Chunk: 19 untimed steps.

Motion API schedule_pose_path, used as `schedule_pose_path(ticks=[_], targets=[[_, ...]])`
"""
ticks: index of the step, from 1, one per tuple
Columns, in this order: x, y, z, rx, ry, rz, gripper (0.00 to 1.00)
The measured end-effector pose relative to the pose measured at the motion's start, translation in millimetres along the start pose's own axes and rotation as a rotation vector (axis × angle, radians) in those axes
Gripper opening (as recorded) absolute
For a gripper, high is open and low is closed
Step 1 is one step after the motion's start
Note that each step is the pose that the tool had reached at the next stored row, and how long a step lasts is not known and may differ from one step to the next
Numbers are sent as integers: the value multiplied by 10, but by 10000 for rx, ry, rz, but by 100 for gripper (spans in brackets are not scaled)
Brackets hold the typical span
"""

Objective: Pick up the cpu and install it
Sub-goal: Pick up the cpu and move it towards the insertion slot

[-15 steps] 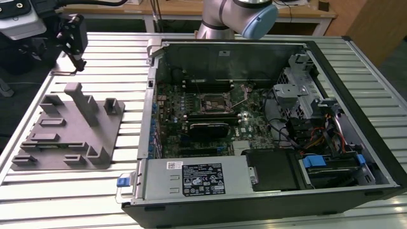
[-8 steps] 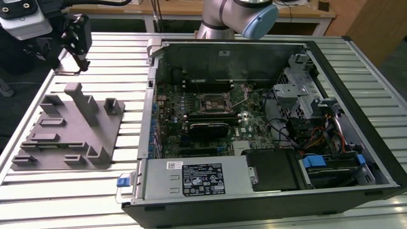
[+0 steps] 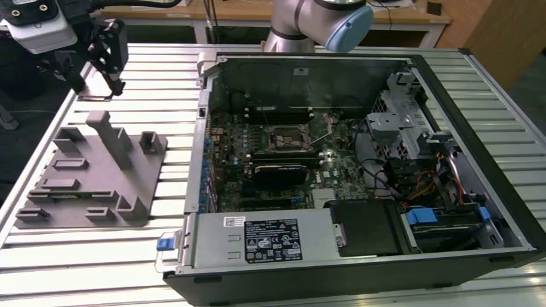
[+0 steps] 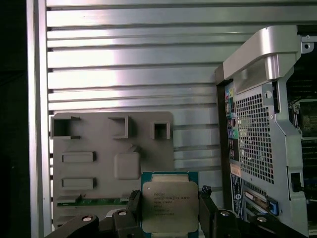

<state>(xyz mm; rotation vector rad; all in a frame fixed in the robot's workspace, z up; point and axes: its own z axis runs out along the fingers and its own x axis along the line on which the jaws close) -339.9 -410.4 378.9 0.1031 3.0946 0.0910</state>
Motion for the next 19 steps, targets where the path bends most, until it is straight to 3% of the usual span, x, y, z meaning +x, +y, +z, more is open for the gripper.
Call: schedule_pose_path(ticks=[19], targets=[[-195, 13, 9, 0, 0, 0, 54]])
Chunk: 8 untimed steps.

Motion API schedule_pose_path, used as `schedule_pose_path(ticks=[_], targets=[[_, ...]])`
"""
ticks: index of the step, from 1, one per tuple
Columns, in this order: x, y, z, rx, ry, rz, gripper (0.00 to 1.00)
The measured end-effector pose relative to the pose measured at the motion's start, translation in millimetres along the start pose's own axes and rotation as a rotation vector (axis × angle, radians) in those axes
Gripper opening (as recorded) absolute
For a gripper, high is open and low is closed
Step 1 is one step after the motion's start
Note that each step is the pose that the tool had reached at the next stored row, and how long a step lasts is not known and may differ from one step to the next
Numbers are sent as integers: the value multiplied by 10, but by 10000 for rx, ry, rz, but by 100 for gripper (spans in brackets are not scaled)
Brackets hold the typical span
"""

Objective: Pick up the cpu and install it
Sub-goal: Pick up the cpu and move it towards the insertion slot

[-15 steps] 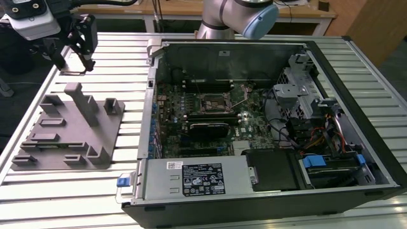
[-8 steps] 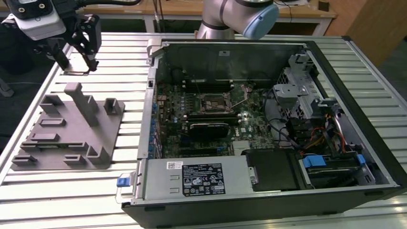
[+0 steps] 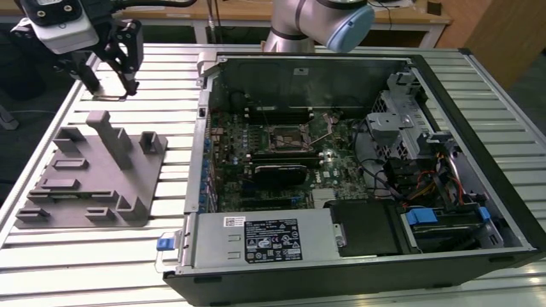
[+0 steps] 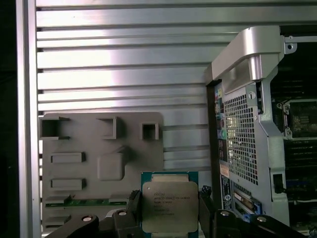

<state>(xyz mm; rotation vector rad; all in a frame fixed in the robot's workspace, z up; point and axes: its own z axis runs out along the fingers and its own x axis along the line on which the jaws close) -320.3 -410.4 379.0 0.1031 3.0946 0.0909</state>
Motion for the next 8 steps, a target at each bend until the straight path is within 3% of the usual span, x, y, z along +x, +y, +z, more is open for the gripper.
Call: schedule_pose_path(ticks=[8], targets=[[-94, 6, 4, 0, 0, -1, 54]])
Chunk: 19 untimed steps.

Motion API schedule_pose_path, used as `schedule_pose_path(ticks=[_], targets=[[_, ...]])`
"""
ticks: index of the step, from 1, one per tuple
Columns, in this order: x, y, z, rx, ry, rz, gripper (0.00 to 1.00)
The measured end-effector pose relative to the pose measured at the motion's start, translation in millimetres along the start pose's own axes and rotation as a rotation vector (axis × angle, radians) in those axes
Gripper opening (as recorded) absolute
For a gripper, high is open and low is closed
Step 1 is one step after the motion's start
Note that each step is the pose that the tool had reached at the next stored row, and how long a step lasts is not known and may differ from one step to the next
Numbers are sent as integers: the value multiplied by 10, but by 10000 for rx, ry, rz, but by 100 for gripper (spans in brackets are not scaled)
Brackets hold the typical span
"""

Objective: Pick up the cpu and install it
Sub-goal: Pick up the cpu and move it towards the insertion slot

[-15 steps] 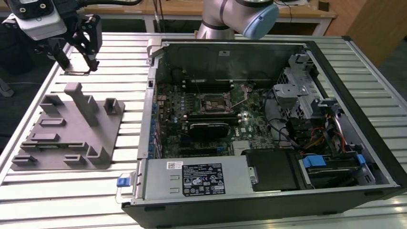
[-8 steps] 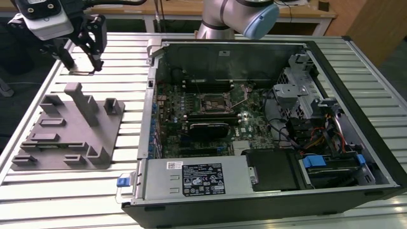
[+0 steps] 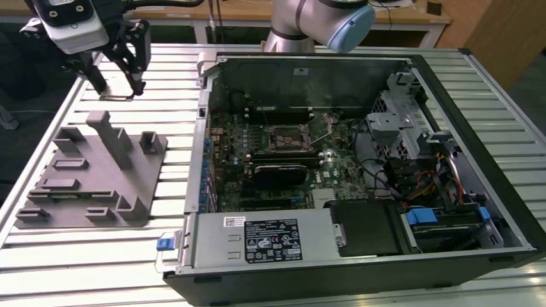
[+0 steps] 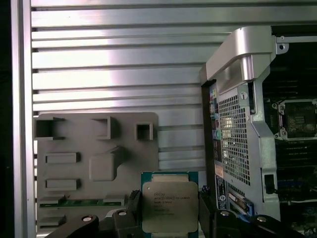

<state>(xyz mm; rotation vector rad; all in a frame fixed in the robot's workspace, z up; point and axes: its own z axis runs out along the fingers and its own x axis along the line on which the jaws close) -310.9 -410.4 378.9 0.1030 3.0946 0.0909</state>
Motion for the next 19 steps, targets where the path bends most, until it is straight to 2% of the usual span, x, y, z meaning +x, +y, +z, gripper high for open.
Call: schedule_pose_path(ticks=[19], targets=[[-239, 16, 11, 0, 1, 0, 54]])
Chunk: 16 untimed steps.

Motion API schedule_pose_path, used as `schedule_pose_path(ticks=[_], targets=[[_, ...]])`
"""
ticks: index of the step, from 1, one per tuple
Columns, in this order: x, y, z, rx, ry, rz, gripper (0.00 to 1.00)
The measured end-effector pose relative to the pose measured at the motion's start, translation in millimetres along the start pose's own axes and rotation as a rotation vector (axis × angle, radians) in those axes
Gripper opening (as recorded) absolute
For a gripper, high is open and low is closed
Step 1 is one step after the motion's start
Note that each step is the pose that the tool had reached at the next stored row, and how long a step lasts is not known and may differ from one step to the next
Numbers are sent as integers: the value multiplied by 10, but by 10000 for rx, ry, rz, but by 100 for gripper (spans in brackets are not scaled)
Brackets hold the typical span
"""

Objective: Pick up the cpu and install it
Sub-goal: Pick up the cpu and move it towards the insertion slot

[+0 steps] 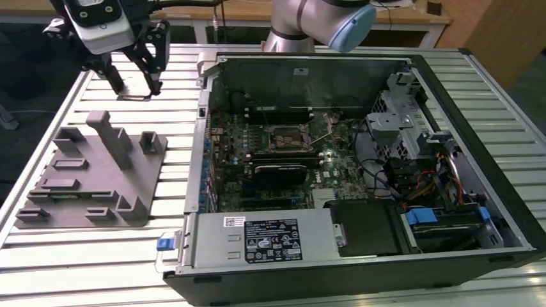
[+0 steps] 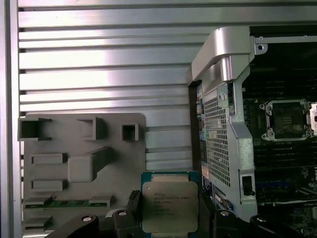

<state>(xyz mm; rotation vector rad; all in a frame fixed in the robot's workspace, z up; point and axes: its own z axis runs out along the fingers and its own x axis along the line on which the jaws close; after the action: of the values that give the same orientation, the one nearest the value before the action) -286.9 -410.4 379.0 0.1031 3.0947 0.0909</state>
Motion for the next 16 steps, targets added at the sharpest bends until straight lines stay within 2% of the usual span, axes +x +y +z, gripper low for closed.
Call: schedule_pose_path(ticks=[16], targets=[[-240, 16, 11, 0, -1, 1, 54]])
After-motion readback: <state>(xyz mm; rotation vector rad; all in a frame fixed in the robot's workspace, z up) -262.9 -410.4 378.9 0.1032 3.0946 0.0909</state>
